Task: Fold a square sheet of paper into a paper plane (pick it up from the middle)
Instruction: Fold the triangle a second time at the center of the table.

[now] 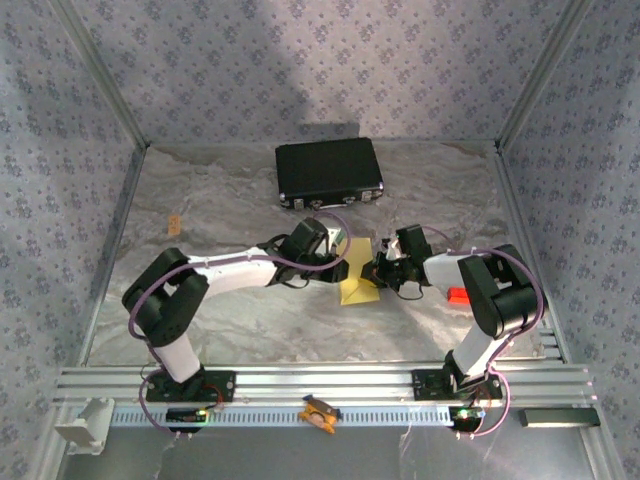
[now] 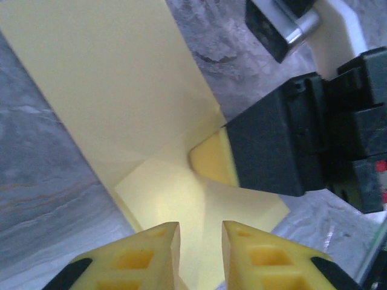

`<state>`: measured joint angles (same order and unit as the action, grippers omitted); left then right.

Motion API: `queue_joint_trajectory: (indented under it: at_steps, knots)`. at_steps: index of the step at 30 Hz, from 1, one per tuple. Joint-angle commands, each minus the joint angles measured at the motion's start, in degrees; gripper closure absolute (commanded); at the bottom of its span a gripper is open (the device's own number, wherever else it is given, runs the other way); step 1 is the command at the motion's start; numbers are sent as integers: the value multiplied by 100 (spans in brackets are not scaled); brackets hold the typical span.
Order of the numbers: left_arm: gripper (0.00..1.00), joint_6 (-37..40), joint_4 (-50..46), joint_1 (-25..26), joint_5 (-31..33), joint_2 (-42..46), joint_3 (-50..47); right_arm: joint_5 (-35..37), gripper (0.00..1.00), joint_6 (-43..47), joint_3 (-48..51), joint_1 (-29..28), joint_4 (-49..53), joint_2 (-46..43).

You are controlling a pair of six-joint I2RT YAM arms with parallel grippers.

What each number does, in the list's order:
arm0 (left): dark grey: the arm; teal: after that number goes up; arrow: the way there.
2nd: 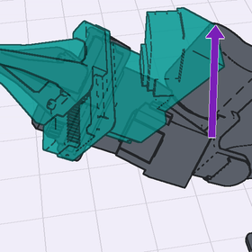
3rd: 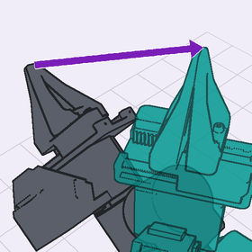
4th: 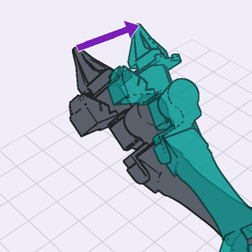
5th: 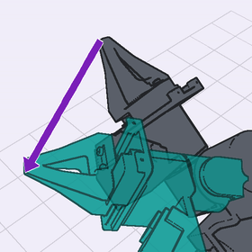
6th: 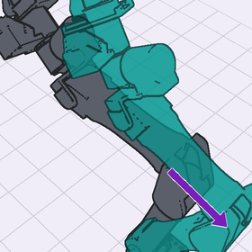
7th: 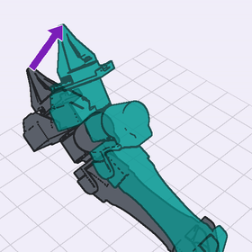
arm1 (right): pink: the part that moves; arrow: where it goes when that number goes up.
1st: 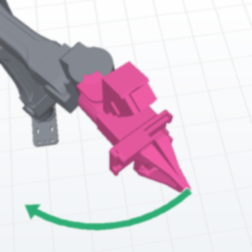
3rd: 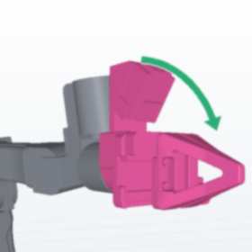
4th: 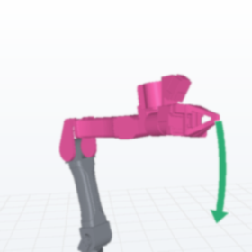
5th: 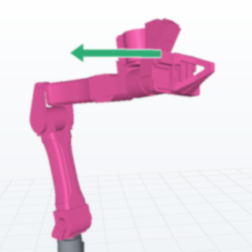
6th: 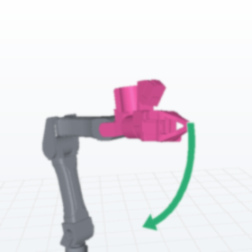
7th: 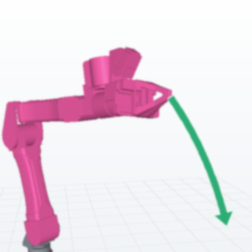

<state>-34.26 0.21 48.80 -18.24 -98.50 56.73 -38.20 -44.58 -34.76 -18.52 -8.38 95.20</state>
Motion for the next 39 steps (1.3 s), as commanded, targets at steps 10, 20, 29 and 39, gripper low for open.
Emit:
queue_joint_trajectory:
  at_steps: [10,20,29,39]
  knots:
    - [90,-255,-415,137,-1486,-1060,995,417,100,-54,180,39,295,172]
    - [89,-166,-802,169,-1543,-1437,1221,410,100,-52,172,42,318,169]
    - [89,109,-1282,181,-1226,-1602,1303,419,100,-42,167,46,342,187]
    - [89,287,-1534,183,-981,-1589,1237,435,100,-19,167,52,392,140]
